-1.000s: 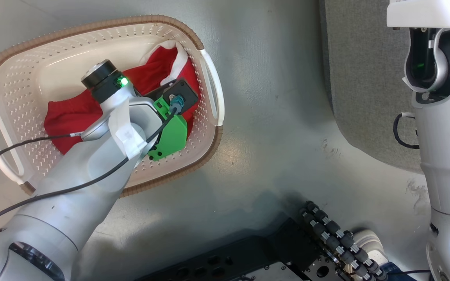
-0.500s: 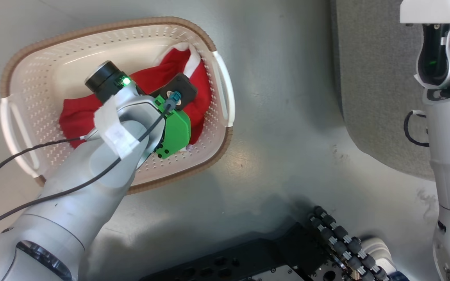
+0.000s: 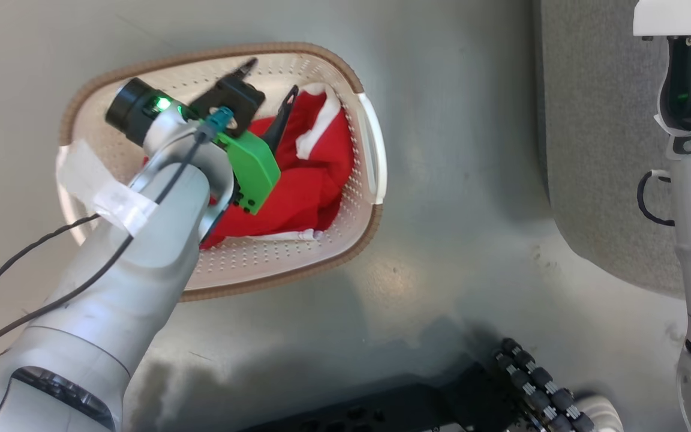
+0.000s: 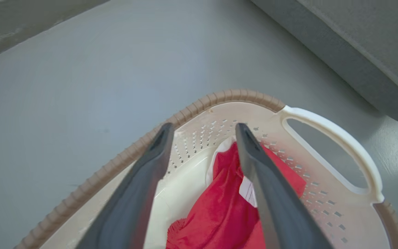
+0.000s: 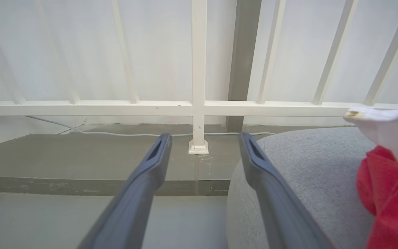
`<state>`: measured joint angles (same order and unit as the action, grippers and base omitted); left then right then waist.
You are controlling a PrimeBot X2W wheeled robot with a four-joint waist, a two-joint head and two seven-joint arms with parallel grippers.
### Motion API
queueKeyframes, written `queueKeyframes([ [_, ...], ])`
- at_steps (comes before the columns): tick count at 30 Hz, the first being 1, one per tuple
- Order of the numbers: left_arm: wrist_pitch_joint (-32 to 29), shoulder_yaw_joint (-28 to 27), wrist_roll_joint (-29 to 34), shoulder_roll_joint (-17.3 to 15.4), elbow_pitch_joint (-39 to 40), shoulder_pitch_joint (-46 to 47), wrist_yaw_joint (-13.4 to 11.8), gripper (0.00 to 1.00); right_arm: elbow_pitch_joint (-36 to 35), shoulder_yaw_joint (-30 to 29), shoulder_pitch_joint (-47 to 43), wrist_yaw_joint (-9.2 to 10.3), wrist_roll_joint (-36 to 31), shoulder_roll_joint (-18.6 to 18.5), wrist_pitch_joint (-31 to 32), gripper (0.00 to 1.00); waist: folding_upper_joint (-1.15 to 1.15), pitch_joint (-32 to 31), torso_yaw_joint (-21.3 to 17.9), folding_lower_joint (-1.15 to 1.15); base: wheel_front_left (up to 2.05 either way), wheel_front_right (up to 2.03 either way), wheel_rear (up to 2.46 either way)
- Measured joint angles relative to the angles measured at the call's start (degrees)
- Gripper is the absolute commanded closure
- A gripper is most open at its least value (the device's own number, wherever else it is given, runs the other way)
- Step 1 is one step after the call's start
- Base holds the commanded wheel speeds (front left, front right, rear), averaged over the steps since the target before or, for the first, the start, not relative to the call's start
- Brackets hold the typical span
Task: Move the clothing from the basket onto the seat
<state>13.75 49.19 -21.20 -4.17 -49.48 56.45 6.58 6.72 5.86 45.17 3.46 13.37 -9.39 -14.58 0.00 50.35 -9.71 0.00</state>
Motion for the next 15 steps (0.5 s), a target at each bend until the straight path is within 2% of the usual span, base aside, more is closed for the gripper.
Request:
queueKeyframes([
  [11, 0.68, -7.46, -4.45, 0.35, 2.92, -0.30, -2.83, 0.00, 2.03, -0.63, -3.81, -0.40, -0.62, -0.23, -0.01, 0.00, 0.00, -5.81, 2.70, 0.00, 0.00, 0.00, 0.00],
  [15, 0.67, -11.52, -6.33, 0.16, 7.10, -2.18, -4.54, 0.00, 2.94, -1.08, -6.15, -0.41, -0.76, -0.25, 0.00, 0.00, 0.00, -8.44, 3.63, 0.00, 0.00, 0.00, 0.00],
])
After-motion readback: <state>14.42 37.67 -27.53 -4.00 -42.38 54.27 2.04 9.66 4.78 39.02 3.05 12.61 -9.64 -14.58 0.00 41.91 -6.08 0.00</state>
